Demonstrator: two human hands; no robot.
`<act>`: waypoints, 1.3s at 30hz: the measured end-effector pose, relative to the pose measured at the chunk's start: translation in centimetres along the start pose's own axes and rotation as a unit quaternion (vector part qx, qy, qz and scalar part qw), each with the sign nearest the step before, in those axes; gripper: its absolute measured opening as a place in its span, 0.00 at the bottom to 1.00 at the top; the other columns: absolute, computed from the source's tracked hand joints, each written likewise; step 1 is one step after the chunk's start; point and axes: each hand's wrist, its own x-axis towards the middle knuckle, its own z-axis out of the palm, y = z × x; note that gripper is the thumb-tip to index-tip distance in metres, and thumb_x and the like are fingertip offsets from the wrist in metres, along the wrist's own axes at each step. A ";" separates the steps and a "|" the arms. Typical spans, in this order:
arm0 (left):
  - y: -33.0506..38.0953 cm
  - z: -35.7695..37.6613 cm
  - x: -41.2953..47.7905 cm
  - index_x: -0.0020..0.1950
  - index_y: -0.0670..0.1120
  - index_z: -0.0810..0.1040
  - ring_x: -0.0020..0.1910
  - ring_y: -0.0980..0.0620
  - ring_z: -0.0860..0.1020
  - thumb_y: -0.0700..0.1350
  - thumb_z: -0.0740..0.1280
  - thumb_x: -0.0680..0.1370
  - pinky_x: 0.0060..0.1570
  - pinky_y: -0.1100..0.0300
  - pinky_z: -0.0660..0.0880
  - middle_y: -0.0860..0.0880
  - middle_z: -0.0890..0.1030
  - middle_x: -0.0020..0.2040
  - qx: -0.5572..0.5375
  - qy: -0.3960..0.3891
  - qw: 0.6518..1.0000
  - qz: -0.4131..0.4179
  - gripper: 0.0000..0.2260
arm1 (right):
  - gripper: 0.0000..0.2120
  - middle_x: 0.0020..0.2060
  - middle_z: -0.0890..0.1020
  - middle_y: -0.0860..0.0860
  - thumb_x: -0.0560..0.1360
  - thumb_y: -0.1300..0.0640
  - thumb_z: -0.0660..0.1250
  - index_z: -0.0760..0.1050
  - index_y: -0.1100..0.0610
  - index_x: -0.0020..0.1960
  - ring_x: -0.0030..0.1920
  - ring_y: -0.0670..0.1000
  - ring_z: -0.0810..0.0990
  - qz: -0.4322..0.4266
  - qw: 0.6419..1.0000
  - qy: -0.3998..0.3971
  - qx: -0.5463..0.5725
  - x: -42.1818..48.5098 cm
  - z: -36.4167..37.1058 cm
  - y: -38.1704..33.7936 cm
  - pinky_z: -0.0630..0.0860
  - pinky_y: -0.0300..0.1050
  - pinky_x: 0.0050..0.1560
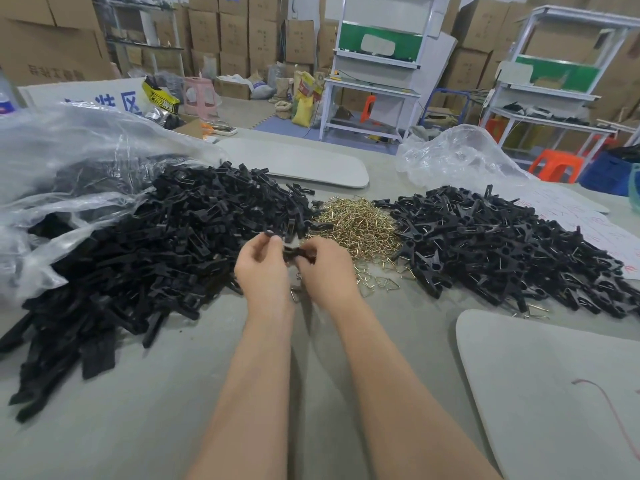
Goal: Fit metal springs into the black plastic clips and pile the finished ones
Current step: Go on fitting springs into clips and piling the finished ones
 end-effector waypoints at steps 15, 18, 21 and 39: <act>-1.6 0.9 -1.5 0.50 0.45 0.78 0.43 0.51 0.80 0.38 0.66 0.78 0.44 0.62 0.77 0.46 0.81 0.44 0.157 -0.267 0.949 -0.060 0.03 | 0.06 0.38 0.83 0.50 0.75 0.66 0.68 0.79 0.56 0.48 0.38 0.44 0.81 0.072 0.887 -0.015 0.455 -2.6 -5.7 5.0 0.79 0.35 0.44; -1.7 0.8 -1.6 0.48 0.47 0.78 0.45 0.51 0.80 0.37 0.66 0.78 0.46 0.60 0.77 0.48 0.81 0.44 0.162 -0.279 0.945 -0.054 0.06 | 0.08 0.42 0.83 0.51 0.75 0.66 0.67 0.79 0.55 0.49 0.43 0.45 0.80 0.052 0.910 -0.013 0.411 -2.5 -5.8 5.1 0.78 0.36 0.47; -1.7 0.8 -1.6 0.48 0.50 0.78 0.46 0.52 0.80 0.36 0.66 0.77 0.48 0.60 0.77 0.51 0.81 0.44 0.173 -0.285 0.942 -0.038 0.09 | 0.08 0.45 0.82 0.51 0.76 0.65 0.66 0.77 0.56 0.53 0.44 0.42 0.80 0.034 0.934 0.025 0.355 -2.3 -5.6 5.2 0.76 0.31 0.47; -1.5 0.8 -1.8 0.48 0.48 0.79 0.37 0.61 0.81 0.36 0.67 0.77 0.39 0.68 0.76 0.54 0.83 0.39 0.145 -0.313 0.938 -0.012 0.07 | 0.03 0.42 0.82 0.55 0.75 0.65 0.67 0.77 0.61 0.48 0.40 0.45 0.80 0.022 0.924 0.093 0.370 -2.4 -5.6 4.8 0.75 0.32 0.41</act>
